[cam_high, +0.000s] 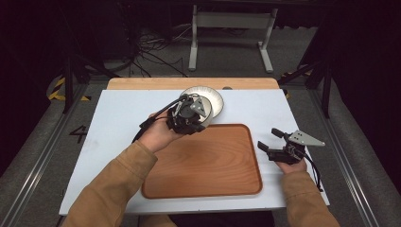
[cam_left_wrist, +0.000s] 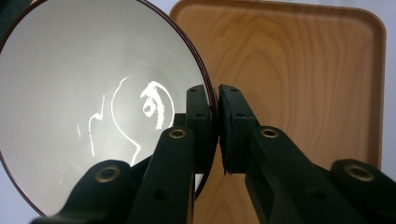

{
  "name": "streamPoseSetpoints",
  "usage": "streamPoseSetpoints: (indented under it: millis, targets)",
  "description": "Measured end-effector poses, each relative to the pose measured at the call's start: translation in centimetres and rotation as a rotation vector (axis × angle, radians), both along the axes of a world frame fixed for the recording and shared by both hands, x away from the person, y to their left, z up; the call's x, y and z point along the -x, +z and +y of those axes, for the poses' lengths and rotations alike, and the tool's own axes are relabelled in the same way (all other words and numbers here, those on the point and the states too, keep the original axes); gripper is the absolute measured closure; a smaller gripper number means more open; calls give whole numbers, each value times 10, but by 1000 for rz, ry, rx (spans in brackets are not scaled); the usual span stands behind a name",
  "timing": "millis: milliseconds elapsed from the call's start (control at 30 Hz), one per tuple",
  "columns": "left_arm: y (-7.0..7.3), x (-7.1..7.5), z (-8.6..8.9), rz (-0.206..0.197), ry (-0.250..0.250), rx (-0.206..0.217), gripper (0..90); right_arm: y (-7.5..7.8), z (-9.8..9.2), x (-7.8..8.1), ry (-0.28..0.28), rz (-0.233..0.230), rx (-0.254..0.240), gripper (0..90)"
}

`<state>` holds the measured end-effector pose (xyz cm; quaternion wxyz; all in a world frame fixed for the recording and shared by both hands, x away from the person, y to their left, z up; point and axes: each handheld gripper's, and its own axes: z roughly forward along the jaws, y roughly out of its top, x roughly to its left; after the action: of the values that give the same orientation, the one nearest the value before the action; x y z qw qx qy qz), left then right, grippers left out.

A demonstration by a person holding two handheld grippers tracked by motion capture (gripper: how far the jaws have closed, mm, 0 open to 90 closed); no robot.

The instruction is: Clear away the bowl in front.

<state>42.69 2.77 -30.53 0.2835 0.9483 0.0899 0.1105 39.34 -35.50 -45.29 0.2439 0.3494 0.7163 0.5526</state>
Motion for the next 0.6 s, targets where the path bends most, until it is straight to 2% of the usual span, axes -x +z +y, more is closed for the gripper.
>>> streamPoseSetpoints:
  millis: [300,600]
  targets:
    - [-6,12,3,18,-20,5,841,0,0,0,0,0,0,119]
    - [-14,19,3,42,-49,-30,841,0,0,0,-1,2,-2,119]
